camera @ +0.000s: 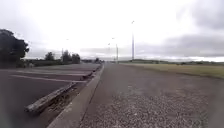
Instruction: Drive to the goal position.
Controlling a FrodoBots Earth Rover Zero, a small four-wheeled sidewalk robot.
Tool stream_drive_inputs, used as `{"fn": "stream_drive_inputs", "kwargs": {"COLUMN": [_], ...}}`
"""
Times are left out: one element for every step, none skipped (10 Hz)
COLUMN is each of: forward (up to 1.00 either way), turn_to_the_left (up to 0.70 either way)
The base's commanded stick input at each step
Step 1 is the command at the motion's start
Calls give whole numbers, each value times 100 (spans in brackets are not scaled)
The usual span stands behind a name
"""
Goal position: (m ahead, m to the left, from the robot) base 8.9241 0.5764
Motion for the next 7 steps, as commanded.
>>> {"fn": "stream_drive_inputs", "kwargs": {"forward": [100,100,100,100,100,100,100], "turn_to_the_left": [0,0,0,0,0,0,0]}}
